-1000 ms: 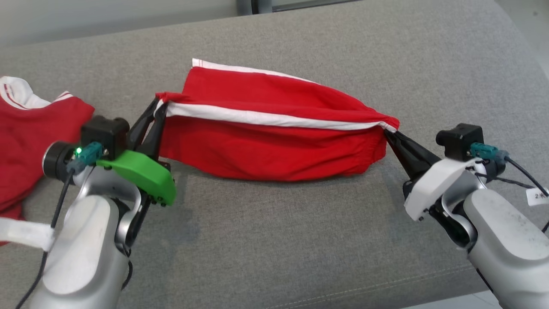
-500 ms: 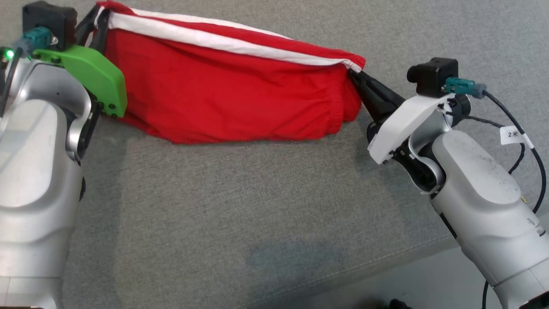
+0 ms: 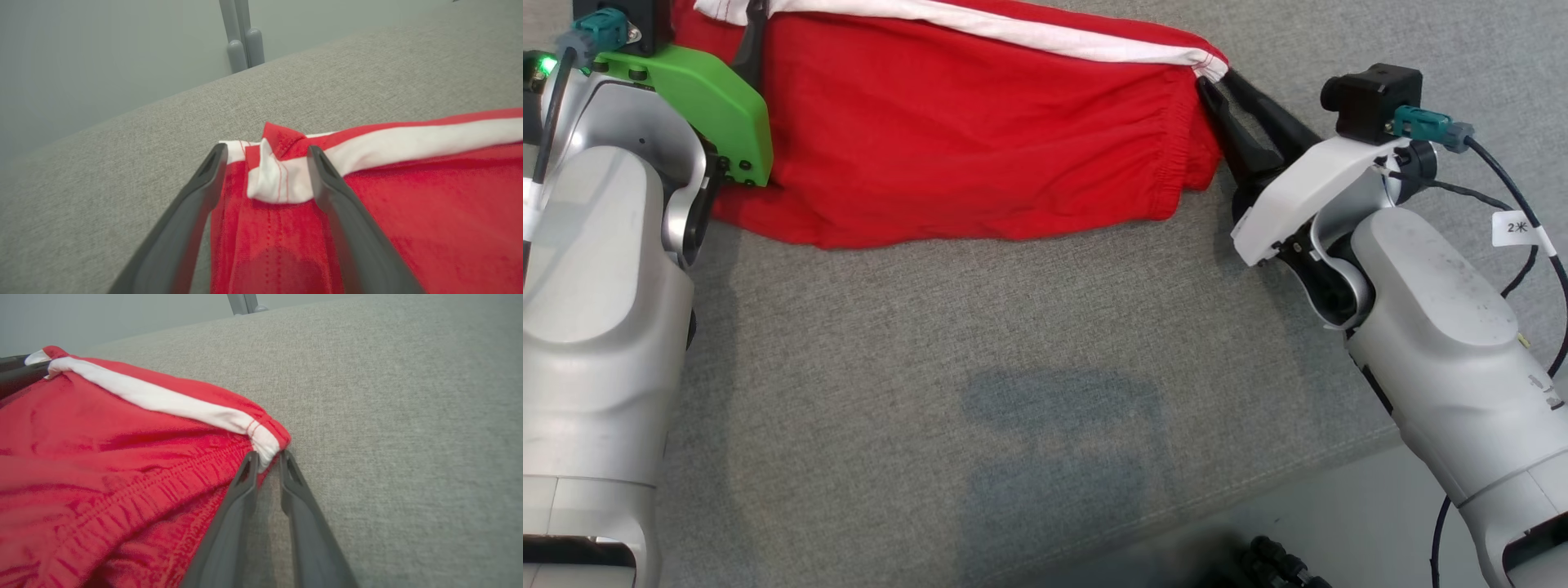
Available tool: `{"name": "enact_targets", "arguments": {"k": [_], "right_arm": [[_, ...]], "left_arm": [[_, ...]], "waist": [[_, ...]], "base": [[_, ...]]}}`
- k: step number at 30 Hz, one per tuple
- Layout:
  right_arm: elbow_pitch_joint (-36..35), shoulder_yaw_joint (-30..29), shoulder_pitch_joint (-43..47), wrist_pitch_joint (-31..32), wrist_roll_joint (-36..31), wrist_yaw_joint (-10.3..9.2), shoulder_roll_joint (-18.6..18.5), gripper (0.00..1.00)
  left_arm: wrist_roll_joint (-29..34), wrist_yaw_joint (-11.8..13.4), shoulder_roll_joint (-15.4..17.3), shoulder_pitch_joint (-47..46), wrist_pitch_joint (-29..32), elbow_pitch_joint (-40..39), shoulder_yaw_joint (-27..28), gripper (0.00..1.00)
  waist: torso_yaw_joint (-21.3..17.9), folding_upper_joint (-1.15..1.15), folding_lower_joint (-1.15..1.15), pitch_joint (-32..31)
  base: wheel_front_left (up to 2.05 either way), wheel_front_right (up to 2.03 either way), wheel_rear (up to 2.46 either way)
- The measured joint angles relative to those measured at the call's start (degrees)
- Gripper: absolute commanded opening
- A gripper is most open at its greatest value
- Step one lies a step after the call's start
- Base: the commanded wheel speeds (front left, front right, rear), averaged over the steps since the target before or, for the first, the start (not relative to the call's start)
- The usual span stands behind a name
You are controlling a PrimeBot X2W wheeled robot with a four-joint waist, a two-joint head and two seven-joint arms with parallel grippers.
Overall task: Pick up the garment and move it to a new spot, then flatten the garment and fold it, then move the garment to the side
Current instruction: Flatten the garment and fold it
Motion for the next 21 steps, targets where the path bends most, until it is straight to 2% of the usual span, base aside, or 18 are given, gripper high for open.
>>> {"name": "enact_targets", "arguments": {"k": [8,11,21], "right_arm": [[3.24,0.15,-0.32,-3.09,0.0,-0.05,-0.31,1.0],[4.44,-0.38,0.32,-4.85,0.02,-0.05,-0.96,1.0],[5.14,-2.21,5.39,-6.57,1.03,-0.05,-3.18,1.0]], "left_arm": [[-0.22,-0.2,-0.85,-0.76,-3.46,4.02,0.11,1.0],[-1.1,-0.86,-2.26,-0.65,-4.31,6.05,-0.23,1.0],[-3.7,-1.34,-3.75,4.91,-2.2,13.21,-0.47,1.0]], "waist": [[1.34,0.0,0.0,-2.36],[2.0,0.0,0.0,-4.25],[3.77,0.0,-0.01,-10.0]], "base": [[0.0,0.0,0.0],[0.0,0.0,0.0],[0.0,0.0,0.0]]}}
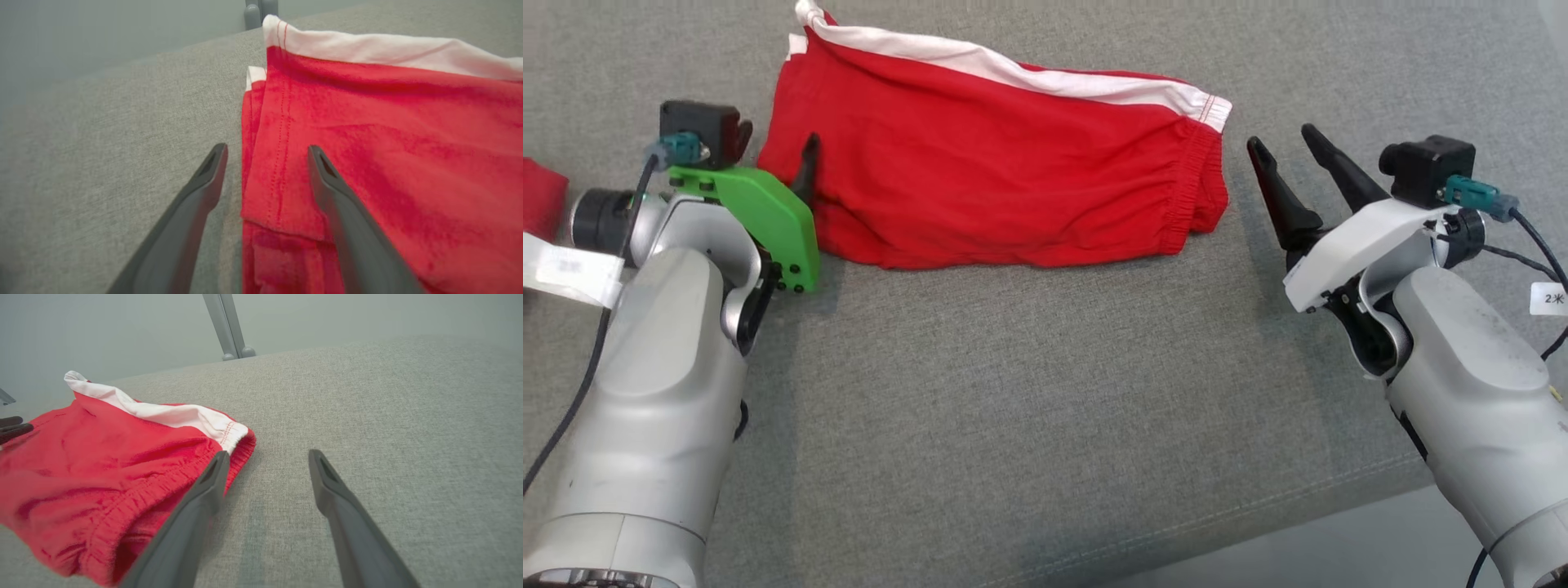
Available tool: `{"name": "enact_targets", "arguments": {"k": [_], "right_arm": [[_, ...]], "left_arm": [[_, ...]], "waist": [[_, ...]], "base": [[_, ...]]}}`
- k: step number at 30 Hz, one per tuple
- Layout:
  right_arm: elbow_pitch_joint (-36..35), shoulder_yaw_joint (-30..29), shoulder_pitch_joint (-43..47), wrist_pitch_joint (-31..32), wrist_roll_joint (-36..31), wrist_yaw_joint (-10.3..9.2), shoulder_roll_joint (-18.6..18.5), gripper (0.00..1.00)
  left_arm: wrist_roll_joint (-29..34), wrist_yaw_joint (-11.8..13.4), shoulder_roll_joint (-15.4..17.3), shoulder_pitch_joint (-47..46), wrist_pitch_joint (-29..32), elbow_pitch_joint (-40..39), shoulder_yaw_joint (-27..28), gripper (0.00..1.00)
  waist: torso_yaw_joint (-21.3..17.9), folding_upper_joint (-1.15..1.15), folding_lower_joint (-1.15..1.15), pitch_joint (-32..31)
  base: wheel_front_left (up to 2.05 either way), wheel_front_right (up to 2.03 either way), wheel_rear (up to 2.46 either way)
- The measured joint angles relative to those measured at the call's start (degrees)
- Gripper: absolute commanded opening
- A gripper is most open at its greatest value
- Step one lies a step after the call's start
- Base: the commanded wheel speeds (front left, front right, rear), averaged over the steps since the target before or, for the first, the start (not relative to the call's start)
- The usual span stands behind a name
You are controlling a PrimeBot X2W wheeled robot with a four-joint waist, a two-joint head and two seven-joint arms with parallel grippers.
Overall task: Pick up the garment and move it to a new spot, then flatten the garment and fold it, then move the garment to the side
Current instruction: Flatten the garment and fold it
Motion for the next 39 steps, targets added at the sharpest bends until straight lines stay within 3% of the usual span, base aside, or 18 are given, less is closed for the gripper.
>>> {"name": "enact_targets", "arguments": {"k": [6,23,24,25,26,27,28,29,39], "right_arm": [[-1.64,-0.09,2.31,-0.26,0.58,0.0,0.33,1.0],[-3.52,-0.67,4.06,-0.69,0.89,0.0,-0.05,1.0],[-3.61,-0.7,4.24,-0.7,0.89,0.0,-0.07,1.0],[-3.75,-0.71,4.48,-0.7,0.89,0.0,-0.05,1.0],[-3.83,-0.74,4.71,-0.7,0.89,0.0,-0.03,1.0],[-3.86,-0.77,4.81,-0.71,0.89,0.0,-0.01,1.0],[-3.92,-0.83,4.82,-0.75,0.89,0.0,-0.02,1.0],[-4.03,-0.9,4.82,-0.76,0.88,0.0,-0.04,1.0],[-4.25,-1.54,6.0,-0.78,0.48,0.0,-0.48,1.0]], "left_arm": [[-3.41,0.08,-0.22,1.25,0.63,1.25,3.34,1.0],[-6.66,1.53,-0.33,1.12,2.69,6.3,6.77,1.0],[-6.94,1.54,-0.33,1.09,2.92,6.42,7.0,0.89],[-7.38,1.53,-0.38,1.08,2.92,6.58,7.43,0.61],[-7.97,1.53,-0.48,1.05,2.93,6.71,7.8,0.42],[-8.34,1.53,-0.63,0.99,2.93,6.81,7.99,0.26],[-8.38,1.53,-0.73,0.86,2.97,6.92,7.98,0.26],[-8.38,1.47,-0.82,0.75,3.01,7.06,7.89,0.01],[-8.45,-0.2,-2.43,0.23,4.74,7.93,5.14,0.0]], "waist": [[0.24,0.0,0.0,-2.8],[-2.71,0.0,0.0,-1.97],[-2.78,0.0,0.0,-1.92],[-2.84,0.0,0.0,-1.86],[-2.89,0.0,0.0,-1.81],[-2.93,0.0,0.0,-1.77],[-2.97,0.0,0.0,-1.73],[-3.0,0.0,0.0,-1.71],[-2.44,0.0,0.0,-2.52]], "base": [[0.0,0.0,0.0],[0.0,0.0,0.0],[0.0,0.0,0.0],[0.0,0.0,0.0],[0.0,0.0,0.0],[0.0,0.0,0.0],[0.0,0.0,0.0],[0.0,0.0,0.0],[0.0,0.0,0.0]]}}
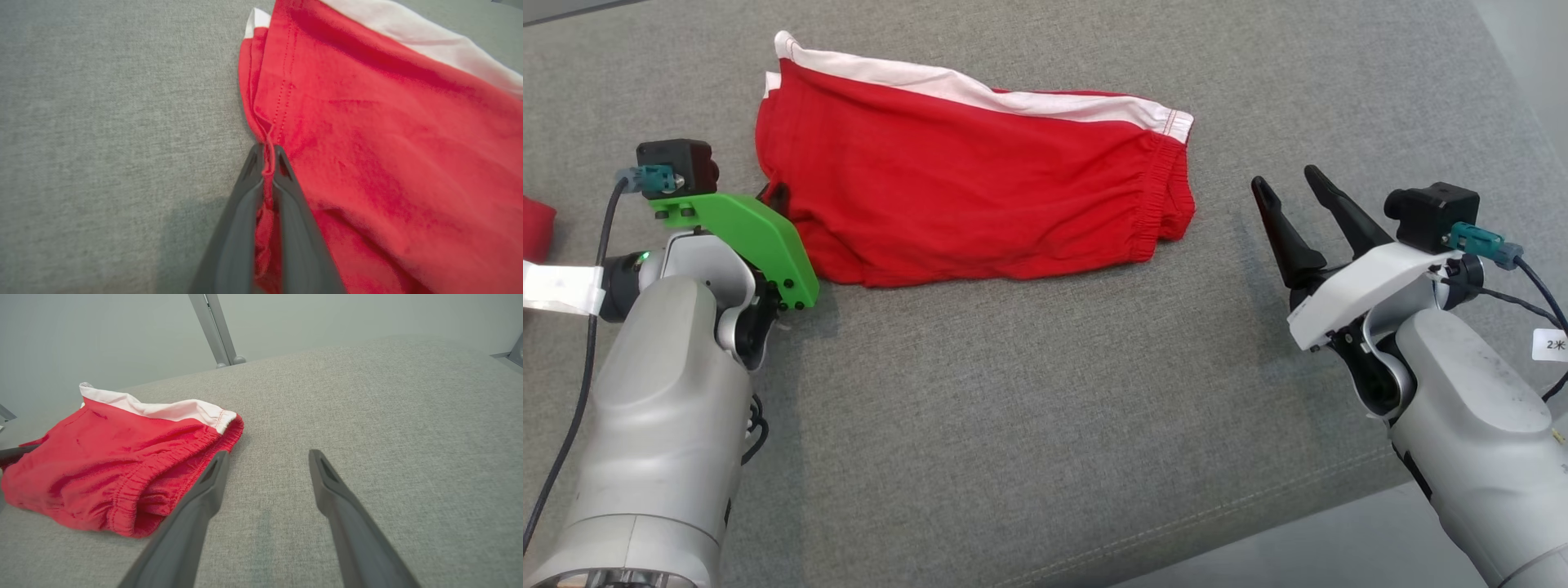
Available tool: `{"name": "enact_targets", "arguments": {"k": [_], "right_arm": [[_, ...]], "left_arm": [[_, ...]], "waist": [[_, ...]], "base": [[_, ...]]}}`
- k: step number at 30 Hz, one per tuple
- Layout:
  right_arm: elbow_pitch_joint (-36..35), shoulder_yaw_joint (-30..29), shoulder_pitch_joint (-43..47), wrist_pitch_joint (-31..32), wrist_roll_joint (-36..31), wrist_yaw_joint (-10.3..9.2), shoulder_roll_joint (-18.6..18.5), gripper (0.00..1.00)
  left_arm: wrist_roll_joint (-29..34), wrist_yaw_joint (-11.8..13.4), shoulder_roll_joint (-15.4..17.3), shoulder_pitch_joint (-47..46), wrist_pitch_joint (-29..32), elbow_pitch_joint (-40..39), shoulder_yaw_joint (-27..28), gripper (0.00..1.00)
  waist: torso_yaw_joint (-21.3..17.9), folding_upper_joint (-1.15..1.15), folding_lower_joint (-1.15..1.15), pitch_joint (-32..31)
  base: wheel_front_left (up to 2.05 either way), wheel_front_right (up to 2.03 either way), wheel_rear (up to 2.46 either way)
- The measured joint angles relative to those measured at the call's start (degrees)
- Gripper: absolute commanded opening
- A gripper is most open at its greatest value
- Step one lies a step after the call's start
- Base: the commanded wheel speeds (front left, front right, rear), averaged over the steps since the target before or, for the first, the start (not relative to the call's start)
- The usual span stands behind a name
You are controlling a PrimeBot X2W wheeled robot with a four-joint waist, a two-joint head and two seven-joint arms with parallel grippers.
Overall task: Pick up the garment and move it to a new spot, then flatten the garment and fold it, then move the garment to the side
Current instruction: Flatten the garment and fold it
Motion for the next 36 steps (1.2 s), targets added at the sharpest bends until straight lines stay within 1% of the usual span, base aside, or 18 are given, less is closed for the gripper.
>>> {"name": "enact_targets", "arguments": {"k": [3,9,15,22,27,30,36], "right_arm": [[-0.19,-0.21,0.24,-0.03,-0.14,0.0,-0.02,1.0],[-0.7,-1.44,1.2,-0.18,-0.57,0.0,-0.21,1.0],[-0.74,-3.1,4.19,-0.18,-0.56,-0.1,-0.7,1.0],[0.78,-3.25,8.25,-0.18,0.24,-0.1,-0.76,1.0],[1.7,-2.91,9.67,-0.18,0.44,-0.09,-1.08,1.0],[1.71,-2.46,9.94,-0.18,0.44,-0.09,-0.99,1.0],[1.4,0.07,9.97,-0.05,0.41,-0.08,0.96,1.0]], "left_arm": [[0.0,-0.03,-0.21,0.19,-1.27,-0.07,-0.15,0.0],[-0.07,-0.31,-1.13,2.7,-5.76,-1.6,0.26,0.0],[-1.4,-0.56,-2.08,7.45,-10.98,-4.01,-0.33,0.0],[-4.26,-0.99,-3.08,14.48,-14.91,-5.68,-0.91,0.0],[-6.97,-0.99,-3.05,18.06,-16.71,-7.55,-0.94,0.0],[-8.7,-1.0,-2.92,20.32,-16.71,-8.9,-2.63,0.0],[-12.67,-1.01,-2.83,25.21,-16.72,-11.66,-5.61,0.0]], "waist": [[0.41,0.0,0.0,-0.52],[1.44,0.0,0.0,-1.75],[3.26,0.0,0.0,-3.43],[6.21,0.0,0.0,-6.35],[8.62,0.0,0.0,-8.7],[10.0,0.0,0.0,-10.04],[11.66,0.0,0.0,-12.39]], "base": [[0.0,0.0,0.0],[0.0,0.0,0.0],[0.0,0.0,0.0],[0.0,0.0,0.0],[0.0,0.0,0.0],[0.0,0.0,0.0],[0.0,0.0,0.0]]}}
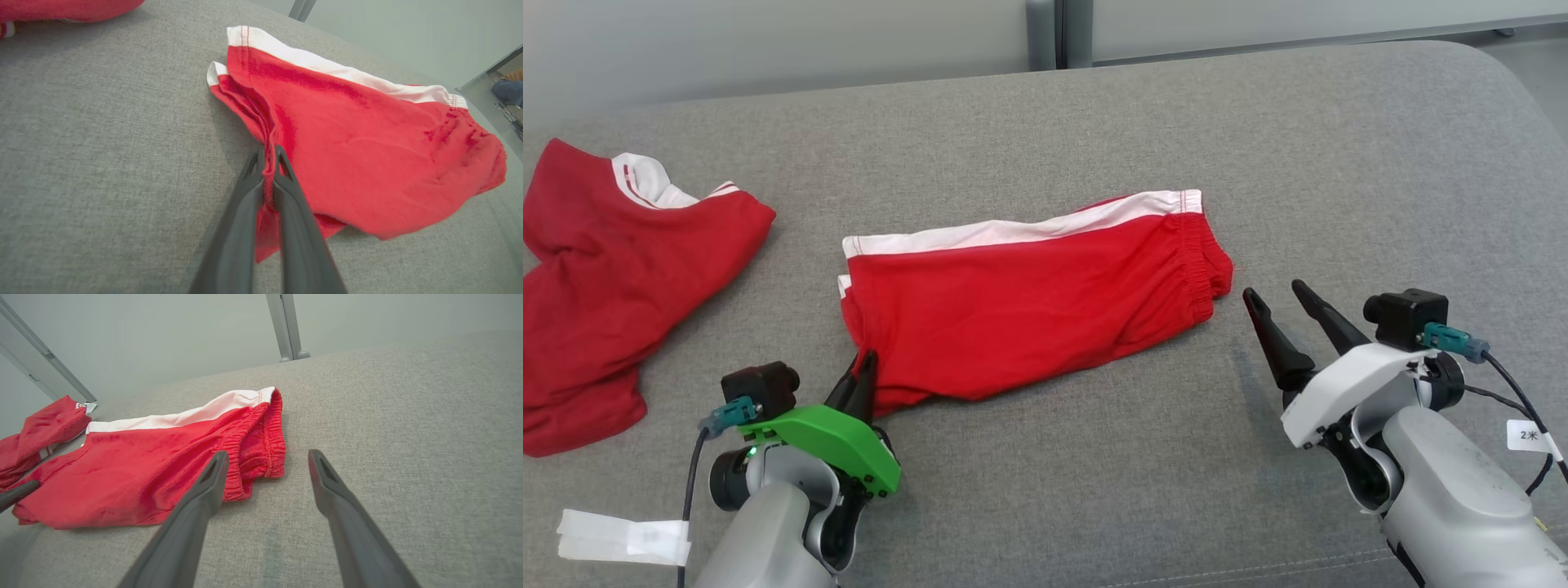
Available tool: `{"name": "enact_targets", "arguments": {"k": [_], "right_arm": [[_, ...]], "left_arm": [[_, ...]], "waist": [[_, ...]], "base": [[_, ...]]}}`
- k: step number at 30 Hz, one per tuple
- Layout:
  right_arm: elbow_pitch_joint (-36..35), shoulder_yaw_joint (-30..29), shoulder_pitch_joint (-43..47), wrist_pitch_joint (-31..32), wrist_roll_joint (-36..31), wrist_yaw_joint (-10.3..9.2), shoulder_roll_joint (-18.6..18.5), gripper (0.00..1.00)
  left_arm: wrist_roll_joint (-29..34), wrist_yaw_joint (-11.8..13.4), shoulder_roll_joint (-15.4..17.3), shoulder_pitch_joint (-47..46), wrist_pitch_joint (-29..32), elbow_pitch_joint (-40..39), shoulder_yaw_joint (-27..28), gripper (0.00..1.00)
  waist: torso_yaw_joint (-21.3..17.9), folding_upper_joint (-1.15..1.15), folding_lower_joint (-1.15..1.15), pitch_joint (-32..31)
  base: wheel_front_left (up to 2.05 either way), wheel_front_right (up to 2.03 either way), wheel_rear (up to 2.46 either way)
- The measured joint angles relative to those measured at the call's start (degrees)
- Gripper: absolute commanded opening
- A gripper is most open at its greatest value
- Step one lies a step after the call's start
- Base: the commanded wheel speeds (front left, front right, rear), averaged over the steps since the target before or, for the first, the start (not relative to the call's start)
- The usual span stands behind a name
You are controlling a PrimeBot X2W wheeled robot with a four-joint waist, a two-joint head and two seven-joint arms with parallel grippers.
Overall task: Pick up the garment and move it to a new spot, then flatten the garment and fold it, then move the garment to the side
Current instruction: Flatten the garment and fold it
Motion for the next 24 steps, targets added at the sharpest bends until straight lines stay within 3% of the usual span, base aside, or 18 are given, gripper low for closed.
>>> {"name": "enact_targets", "arguments": {"k": [3,4,5,13,24], "right_arm": [[-0.02,0.56,-0.04,0.44,0.0,0.0,0.32,1.0],[0.04,0.67,-0.13,0.68,0.0,0.0,0.44,1.0],[0.15,0.67,-0.19,0.73,0.0,0.0,0.47,1.0],[3.11,-0.54,-2.27,4.15,1.23,0.0,-0.05,1.0],[8.26,-3.47,-6.78,11.94,5.73,-0.4,-0.44,1.0]], "left_arm": [[-0.46,0.1,0.03,0.81,-0.74,-1.81,-1.18,0.0],[-0.47,0.76,0.1,1.07,-1.1,-3.16,-1.57,0.4],[-0.47,1.13,0.1,1.17,-1.41,-3.83,-1.79,1.0],[0.81,3.9,0.15,1.56,-2.86,-9.99,-3.23,1.0],[2.83,7.46,0.33,5.13,-3.33,-17.16,-4.92,1.0]], "waist": [[0.35,0.0,0.0,-0.53],[0.45,0.0,0.0,-0.66],[0.49,0.0,0.0,-0.7],[2.06,0.0,0.0,-1.03],[7.37,0.0,0.0,-1.53]], "base": [[0.0,0.0,0.0],[0.0,0.0,0.0],[0.0,0.0,0.0],[0.0,0.0,0.0],[0.0,0.0,0.0]]}}
